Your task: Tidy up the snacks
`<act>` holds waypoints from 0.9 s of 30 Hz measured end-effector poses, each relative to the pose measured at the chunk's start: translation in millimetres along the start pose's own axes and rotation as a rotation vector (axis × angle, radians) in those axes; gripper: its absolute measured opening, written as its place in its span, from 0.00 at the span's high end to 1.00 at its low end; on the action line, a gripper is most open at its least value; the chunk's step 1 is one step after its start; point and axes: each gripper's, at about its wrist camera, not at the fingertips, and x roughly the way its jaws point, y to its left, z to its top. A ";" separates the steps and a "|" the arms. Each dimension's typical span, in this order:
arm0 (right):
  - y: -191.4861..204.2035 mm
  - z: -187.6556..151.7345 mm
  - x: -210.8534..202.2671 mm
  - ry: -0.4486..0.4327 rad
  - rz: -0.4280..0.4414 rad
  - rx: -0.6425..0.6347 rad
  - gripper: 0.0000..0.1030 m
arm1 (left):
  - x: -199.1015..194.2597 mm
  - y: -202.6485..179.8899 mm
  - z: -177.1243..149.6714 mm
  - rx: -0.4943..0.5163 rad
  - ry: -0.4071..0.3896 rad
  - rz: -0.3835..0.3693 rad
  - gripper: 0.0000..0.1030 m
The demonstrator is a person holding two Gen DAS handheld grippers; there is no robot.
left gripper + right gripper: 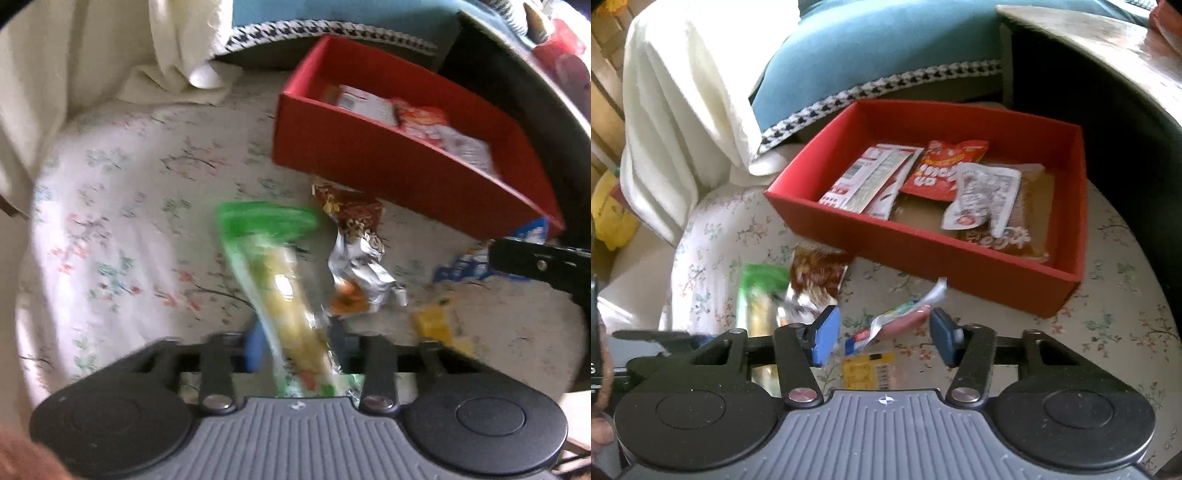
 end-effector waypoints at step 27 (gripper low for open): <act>-9.9 -5.3 70.0 0.240 -0.122 -0.426 0.07 | 17.5 -38.4 -14.9 0.159 -0.002 0.136 0.20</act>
